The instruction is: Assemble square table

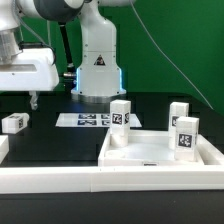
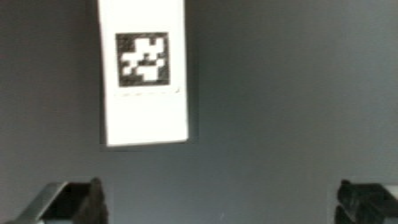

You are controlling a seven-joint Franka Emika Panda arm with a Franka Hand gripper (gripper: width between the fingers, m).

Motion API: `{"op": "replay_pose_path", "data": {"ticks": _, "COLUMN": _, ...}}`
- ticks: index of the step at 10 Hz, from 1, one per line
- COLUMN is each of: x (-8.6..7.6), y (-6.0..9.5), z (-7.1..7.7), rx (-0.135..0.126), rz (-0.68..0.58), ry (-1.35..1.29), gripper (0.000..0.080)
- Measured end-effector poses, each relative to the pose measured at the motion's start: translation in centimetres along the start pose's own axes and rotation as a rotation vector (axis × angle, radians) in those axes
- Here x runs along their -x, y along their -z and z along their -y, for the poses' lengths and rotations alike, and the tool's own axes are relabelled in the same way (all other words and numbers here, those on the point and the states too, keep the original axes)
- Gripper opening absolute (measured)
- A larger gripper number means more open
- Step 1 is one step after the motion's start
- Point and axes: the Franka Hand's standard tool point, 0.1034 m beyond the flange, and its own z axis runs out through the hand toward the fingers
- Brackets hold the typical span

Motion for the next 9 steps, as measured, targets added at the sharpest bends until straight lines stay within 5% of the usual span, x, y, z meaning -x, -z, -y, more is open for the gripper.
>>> {"op": "replay_pose_path", "data": {"ticks": 4, "x": 0.3, "y": 0.2, "z": -0.7, "rx": -0.018, "rz": 0.369, "ry": -0.08, "gripper": 0.0649}}
{"op": "replay_pose_path", "data": {"ticks": 9, "x": 0.0, "y": -0.7, "z": -1.8, "rx": -0.02, "rz": 0.448, "ry": -0.071, "gripper": 0.0649}}
